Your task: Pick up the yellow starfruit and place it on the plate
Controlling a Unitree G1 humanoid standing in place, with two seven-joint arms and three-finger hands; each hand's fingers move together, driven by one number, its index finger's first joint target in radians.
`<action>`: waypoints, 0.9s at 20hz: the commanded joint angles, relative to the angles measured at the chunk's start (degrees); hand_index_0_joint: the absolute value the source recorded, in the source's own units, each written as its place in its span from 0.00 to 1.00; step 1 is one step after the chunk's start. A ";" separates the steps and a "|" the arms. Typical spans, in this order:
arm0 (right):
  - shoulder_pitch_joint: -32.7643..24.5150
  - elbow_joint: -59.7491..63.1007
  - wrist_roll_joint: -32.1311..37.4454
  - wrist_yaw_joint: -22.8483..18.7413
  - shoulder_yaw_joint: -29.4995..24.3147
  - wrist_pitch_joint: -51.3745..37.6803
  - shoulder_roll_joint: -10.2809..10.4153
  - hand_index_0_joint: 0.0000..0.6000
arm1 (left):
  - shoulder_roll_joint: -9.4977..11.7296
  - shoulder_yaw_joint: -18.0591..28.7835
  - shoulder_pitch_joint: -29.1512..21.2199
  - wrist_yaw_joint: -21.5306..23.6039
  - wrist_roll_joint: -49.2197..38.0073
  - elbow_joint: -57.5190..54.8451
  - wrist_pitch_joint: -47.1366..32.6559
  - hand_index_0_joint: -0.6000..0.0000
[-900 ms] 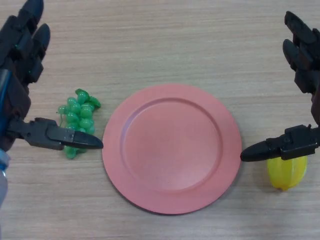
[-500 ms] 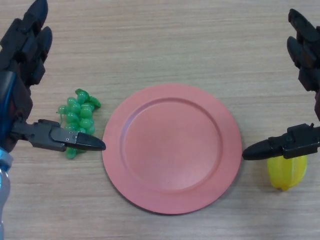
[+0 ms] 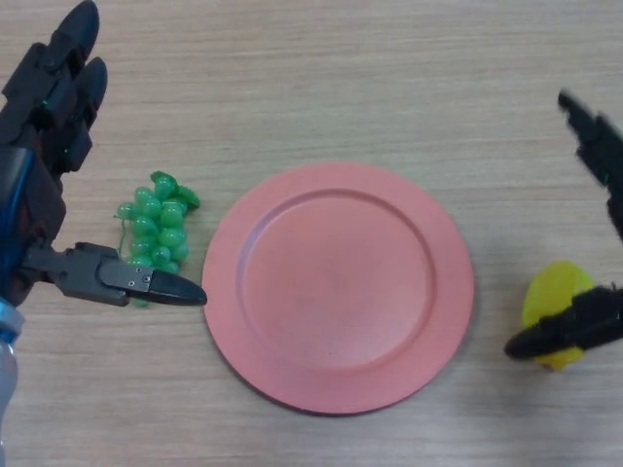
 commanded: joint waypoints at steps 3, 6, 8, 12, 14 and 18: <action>-1.42 3.37 -7.62 -3.05 -2.58 -7.76 -1.73 0.00 | 1.82 3.52 -0.86 -0.78 -0.71 -4.11 -5.01 1.00; -2.35 7.46 -9.42 -3.32 -2.97 -8.54 -2.33 0.00 | 1.62 3.06 -0.52 -0.73 -0.14 -4.29 -4.93 1.00; -3.30 9.50 -7.03 -3.75 -3.04 -8.38 -1.98 0.00 | 1.34 3.13 -0.27 -0.61 0.30 -4.63 -5.62 1.00; -4.47 15.40 -3.68 -6.25 -3.18 -12.02 -2.72 0.00 | 1.52 4.10 0.48 -1.49 -0.08 -5.08 -4.75 1.00; -4.98 19.35 -2.47 -7.39 -2.82 -15.29 -2.99 0.00 | 1.34 3.96 0.95 -1.92 0.60 -5.49 -4.53 1.00; -6.57 26.32 -0.12 -10.04 -3.33 -21.15 -3.87 0.00 | 0.74 3.93 2.21 -3.47 0.18 -7.83 -0.04 1.00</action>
